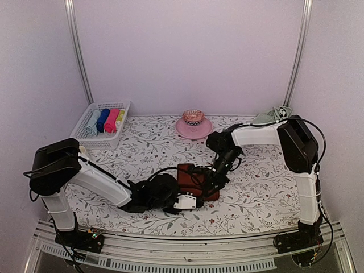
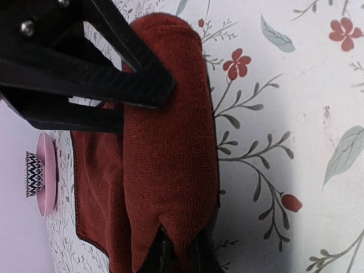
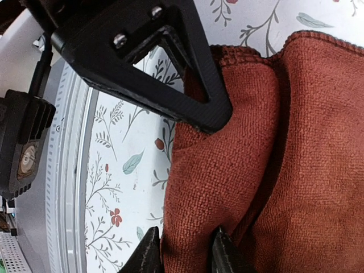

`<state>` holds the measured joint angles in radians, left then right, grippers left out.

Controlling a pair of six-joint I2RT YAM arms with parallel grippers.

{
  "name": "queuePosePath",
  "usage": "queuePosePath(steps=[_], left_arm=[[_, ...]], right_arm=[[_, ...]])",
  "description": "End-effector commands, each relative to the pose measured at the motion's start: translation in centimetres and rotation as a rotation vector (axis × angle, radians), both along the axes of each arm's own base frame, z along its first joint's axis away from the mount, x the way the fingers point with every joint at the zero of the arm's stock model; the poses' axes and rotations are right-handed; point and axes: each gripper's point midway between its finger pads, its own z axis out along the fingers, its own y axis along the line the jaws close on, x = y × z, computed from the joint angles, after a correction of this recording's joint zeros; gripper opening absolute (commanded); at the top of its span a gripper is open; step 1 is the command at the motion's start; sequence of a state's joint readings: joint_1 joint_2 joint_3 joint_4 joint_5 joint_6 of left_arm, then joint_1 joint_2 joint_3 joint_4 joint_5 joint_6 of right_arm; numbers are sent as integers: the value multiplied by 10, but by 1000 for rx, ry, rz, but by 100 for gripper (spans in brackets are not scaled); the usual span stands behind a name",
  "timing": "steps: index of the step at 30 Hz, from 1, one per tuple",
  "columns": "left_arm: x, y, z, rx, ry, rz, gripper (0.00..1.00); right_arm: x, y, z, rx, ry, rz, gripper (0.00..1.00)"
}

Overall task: Roll the towels
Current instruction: Roll the towel at the center of the board.

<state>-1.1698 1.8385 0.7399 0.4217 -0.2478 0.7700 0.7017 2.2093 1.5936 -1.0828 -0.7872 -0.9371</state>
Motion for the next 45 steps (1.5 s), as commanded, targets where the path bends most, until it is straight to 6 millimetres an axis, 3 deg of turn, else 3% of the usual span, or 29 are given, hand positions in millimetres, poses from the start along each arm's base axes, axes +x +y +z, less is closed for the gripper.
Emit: queuePosePath(steps=[1, 9, 17, 27, 39, 42, 45], left_arm=[[-7, 1, 1, -12, 175, 21, 0], [11, 10, 8, -97, 416, 90, 0], [25, 13, 4, -146, 635, 141, 0], [25, 8, -10, -129, 754, 132, 0], [26, 9, -10, -151, 802, 120, 0], [26, 11, -11, -152, 812, 123, 0], [27, 11, -7, -164, 809, 119, 12]], right_arm=[[11, -11, 32, 55, -186, 19, 36], [22, -26, 51, 157, -541, 47, 52], [15, -25, 49, 220, -729, 105, 54], [15, -3, 24, 182, -810, 111, 55], [42, -8, -11, 38, -863, 36, 54], [44, -11, -21, 3, -860, 39, 50], [45, -13, -28, -24, -847, 40, 38]])
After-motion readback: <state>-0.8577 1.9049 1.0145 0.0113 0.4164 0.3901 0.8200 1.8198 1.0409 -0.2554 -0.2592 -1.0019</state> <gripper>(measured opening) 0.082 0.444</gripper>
